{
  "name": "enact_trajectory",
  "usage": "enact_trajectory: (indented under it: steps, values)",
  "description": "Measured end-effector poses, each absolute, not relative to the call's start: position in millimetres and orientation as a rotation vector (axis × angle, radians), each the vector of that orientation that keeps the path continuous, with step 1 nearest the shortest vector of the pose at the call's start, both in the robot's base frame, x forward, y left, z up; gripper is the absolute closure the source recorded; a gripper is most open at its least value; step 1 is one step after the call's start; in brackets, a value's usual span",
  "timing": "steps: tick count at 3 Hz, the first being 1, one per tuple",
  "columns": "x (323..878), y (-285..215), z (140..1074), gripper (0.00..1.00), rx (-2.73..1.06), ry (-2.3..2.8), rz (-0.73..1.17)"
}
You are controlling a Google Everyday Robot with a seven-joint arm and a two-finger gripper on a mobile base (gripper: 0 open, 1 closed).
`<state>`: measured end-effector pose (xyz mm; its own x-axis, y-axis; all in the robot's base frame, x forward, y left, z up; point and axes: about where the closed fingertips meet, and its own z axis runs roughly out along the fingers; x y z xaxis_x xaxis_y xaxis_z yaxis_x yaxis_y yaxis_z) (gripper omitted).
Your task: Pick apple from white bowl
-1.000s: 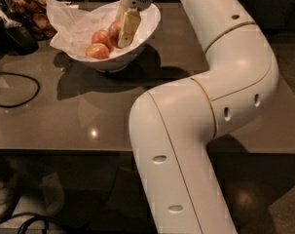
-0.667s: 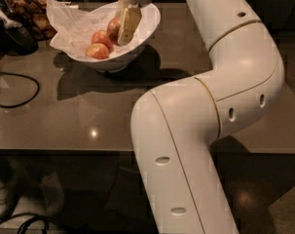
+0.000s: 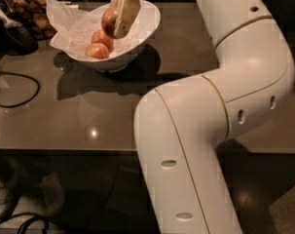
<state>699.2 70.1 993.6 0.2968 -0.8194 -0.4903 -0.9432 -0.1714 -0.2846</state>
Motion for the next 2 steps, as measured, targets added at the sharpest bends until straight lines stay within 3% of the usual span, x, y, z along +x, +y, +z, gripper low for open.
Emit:
enact_trajectory:
  steps: [2]
  values:
    - [663, 80, 1054, 1.00, -2.018, 1.442, 0.314]
